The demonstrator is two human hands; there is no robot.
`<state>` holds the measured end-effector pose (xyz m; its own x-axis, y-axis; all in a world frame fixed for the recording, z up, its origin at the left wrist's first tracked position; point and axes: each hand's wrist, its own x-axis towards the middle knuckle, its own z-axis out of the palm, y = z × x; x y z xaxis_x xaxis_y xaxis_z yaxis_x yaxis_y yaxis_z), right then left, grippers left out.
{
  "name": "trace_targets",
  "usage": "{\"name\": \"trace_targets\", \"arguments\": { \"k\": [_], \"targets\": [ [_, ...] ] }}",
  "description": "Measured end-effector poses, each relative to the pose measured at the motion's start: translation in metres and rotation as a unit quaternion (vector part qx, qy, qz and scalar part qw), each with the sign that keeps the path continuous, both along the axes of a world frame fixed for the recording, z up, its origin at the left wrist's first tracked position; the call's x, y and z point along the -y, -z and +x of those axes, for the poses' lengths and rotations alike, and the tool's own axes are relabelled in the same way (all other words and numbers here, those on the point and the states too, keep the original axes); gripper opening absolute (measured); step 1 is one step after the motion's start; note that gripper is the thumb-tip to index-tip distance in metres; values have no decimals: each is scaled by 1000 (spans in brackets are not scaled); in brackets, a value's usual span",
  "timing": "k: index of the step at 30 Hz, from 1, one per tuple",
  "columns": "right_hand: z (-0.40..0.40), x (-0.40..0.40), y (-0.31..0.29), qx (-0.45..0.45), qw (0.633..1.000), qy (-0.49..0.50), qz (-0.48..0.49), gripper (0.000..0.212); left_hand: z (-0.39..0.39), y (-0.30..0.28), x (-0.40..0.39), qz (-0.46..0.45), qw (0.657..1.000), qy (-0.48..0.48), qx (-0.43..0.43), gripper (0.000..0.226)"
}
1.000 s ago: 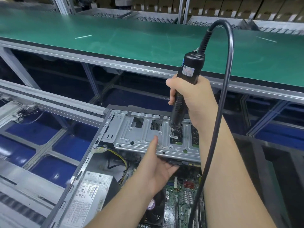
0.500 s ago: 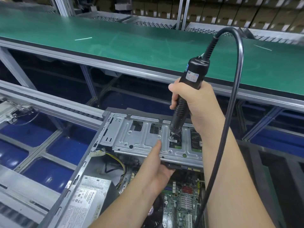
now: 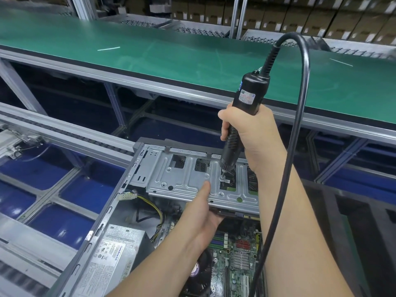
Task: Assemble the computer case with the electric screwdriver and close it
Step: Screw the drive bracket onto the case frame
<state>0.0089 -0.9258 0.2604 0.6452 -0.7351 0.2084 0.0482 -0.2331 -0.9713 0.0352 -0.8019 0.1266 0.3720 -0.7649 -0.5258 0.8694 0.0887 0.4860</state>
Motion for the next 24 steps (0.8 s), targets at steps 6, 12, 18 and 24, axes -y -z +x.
{"name": "trace_targets", "arguments": {
  "k": [6,12,18,24],
  "targets": [
    [3,1,2,-7,1000,1,13,23,-1,-1,-1,-2,1000,-3,5,36],
    [4,1,6,-5,1000,-7,14,26,-2,-2,-2,3,1000,-7,4,35],
    [3,3,7,-23,999,-45,5,9,-2,-5,-4,9,1000,2,13,35],
    [3,4,8,-4,999,-46,3,16,-2,-6,-3,12,1000,4,13,34]
  ]
}}
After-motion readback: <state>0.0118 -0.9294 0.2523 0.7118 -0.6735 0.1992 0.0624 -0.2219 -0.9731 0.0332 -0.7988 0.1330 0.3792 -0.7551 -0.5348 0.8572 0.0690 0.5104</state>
